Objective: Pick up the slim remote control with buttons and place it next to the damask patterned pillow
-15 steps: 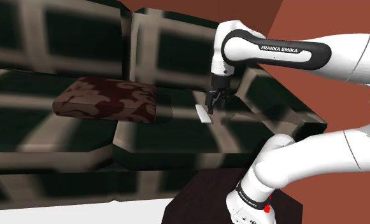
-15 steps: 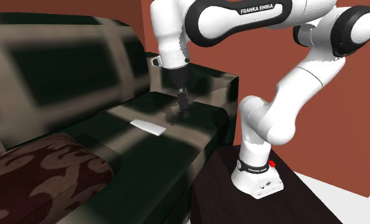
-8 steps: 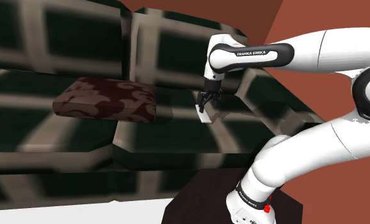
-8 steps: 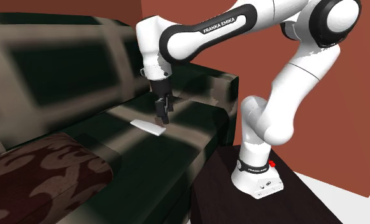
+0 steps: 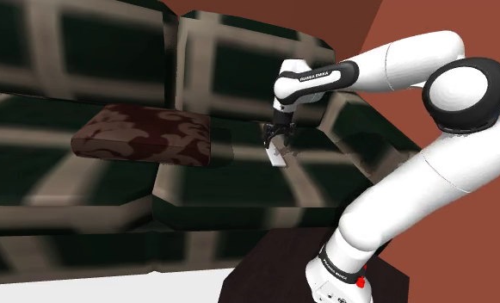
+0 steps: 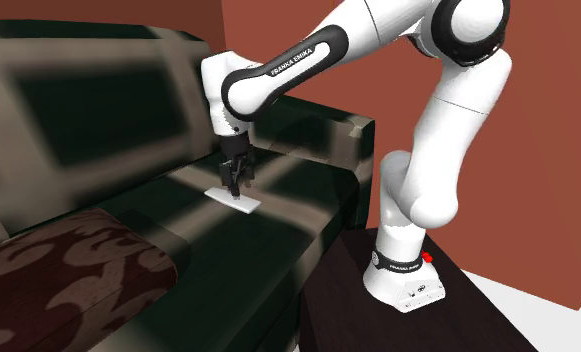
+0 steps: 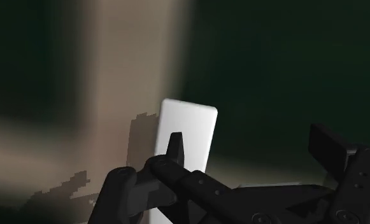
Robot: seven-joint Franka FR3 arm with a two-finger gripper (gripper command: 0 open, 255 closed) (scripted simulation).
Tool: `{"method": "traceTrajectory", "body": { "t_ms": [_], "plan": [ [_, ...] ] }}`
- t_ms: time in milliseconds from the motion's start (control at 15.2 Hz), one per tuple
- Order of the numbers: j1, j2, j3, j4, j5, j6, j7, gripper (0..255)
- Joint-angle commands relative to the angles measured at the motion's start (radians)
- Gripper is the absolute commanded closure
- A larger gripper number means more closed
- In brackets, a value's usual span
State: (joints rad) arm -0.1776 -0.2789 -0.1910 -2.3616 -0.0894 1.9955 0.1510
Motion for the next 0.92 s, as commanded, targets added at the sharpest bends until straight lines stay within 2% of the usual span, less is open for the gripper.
{"method": "traceTrajectory", "body": {
  "t_ms": [0, 594, 858],
  "plan": [
    [-0.012, 0.056, -0.015, 0.022, 0.009, 0.048, 0.017, 0],
    [-0.077, 0.320, -0.096, 0.174, 0.088, 0.207, 0.029, 0],
    [-0.079, 0.350, -0.095, 0.150, 0.099, 0.259, 0.021, 0]
  ]
}}
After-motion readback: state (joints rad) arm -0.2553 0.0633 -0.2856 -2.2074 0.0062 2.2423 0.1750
